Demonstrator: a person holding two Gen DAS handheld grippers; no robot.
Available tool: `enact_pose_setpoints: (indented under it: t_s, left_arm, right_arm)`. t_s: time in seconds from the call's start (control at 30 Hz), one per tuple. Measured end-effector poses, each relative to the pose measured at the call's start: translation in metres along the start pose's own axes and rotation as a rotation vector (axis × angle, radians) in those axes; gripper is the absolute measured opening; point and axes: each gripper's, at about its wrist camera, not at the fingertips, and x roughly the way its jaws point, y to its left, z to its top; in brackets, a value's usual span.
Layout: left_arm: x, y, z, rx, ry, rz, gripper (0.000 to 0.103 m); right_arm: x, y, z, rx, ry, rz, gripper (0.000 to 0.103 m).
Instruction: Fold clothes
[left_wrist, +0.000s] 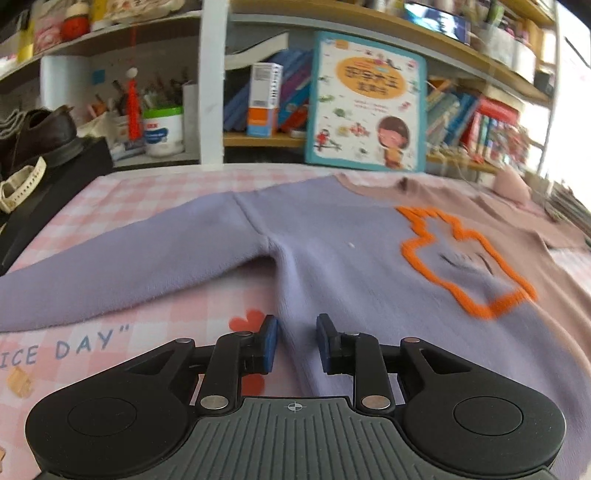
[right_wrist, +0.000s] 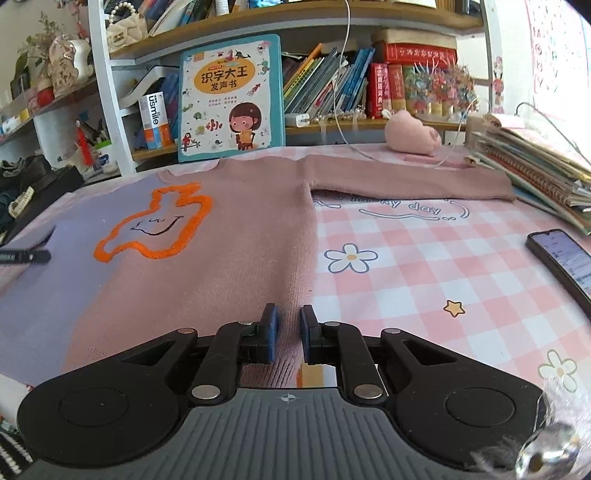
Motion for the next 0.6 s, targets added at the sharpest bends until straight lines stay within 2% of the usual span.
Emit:
enact_pose_setpoints:
  t_s: [0.17, 0.27, 0.3, 0.37, 0.5, 0.6]
  left_arm:
    - [0.019, 0.007, 0.016, -0.051, 0.024, -0.013, 0.025]
    - [0.029, 0.019, 0.023, -0.129, 0.04, -0.041, 0.007]
    - [0.032, 0.022, 0.025, -0.141, 0.044, -0.048, 0.006]
    - [0.038, 0.024, 0.03, -0.134, 0.054, -0.048, 0.006]
    - [0.05, 0.019, 0.04, -0.061, 0.066, 0.003, 0.006]
    - [0.057, 0.022, 0.046, -0.061, 0.07, 0.016, 0.007]
  right_arm:
    - [0.0, 0.008, 0.0, -0.036, 0.005, -0.033, 0.012]
    - [0.0, 0.011, 0.0, -0.044, 0.007, -0.043, 0.012]
    - [0.0, 0.011, 0.0, -0.042, 0.007, -0.04, 0.012]
    - [0.001, 0.011, -0.001, -0.031, 0.009, -0.025, 0.012]
    - [0.004, 0.013, 0.0, -0.012, 0.01, 0.009, 0.012]
    - [0.007, 0.014, 0.001, 0.006, 0.006, 0.028, 0.012]
